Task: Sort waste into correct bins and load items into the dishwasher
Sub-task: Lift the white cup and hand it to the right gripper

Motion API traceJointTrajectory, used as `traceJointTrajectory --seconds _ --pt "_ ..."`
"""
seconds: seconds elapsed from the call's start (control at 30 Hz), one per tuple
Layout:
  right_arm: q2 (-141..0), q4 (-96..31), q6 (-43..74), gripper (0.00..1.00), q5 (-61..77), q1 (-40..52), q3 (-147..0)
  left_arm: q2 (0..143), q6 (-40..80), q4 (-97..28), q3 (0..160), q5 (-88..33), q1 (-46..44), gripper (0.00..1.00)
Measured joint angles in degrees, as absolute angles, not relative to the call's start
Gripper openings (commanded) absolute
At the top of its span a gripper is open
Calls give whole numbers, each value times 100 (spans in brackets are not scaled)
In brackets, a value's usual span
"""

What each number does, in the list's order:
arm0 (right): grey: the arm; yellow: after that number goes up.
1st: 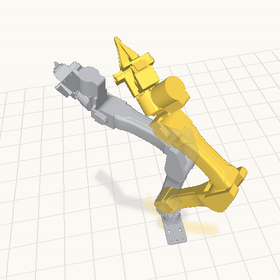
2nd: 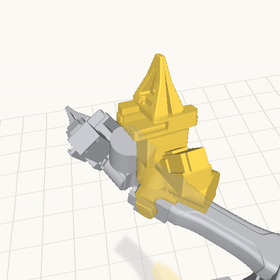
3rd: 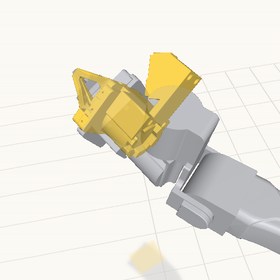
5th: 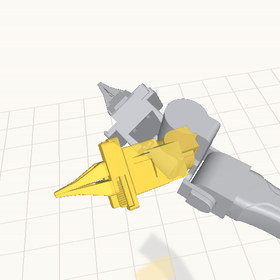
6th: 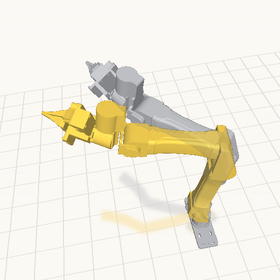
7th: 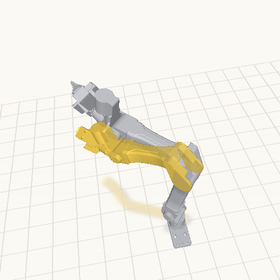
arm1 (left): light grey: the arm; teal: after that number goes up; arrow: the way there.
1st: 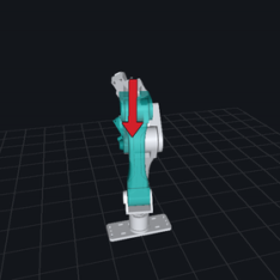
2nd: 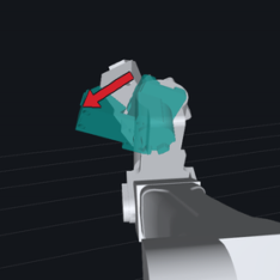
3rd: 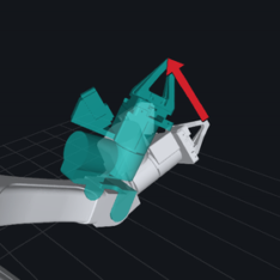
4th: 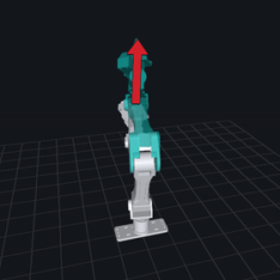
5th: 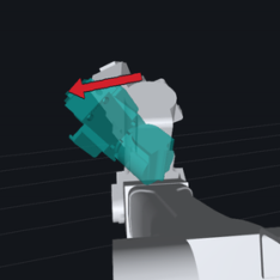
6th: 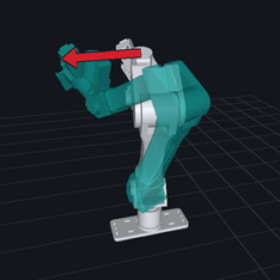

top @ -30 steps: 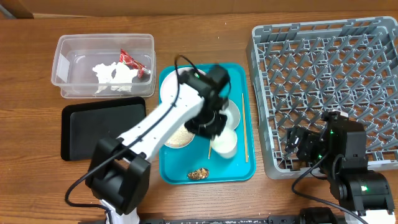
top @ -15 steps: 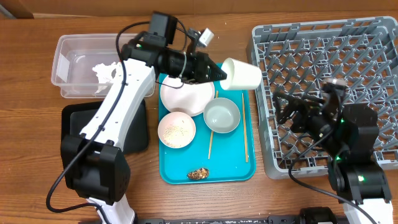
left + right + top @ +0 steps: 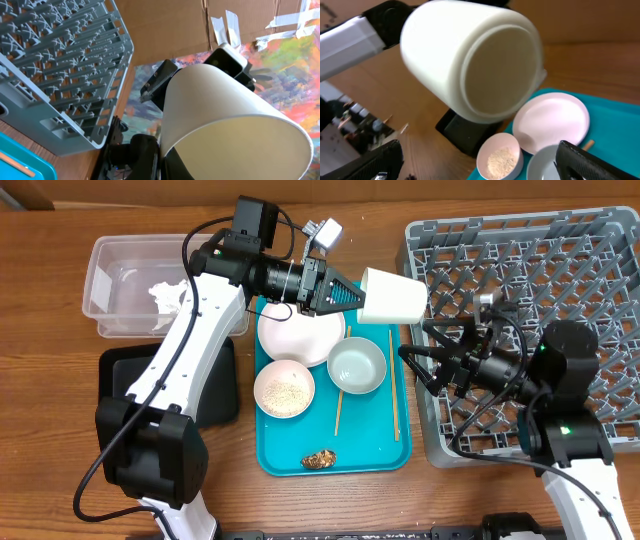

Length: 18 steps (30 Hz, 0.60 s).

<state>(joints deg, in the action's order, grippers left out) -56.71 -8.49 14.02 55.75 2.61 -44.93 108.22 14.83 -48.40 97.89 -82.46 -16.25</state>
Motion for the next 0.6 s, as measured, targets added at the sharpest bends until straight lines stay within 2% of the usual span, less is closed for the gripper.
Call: traceJointTrajectory --seconds 0.27,0.6 --pt "-5769 97 1319 100 5817 233 -4493 10822 1481 -5039 9789 -8138 -1782 4" --pt "-6077 434 1055 100 6088 228 -4493 10822 1481 -5113 9789 -8075 -2010 4"
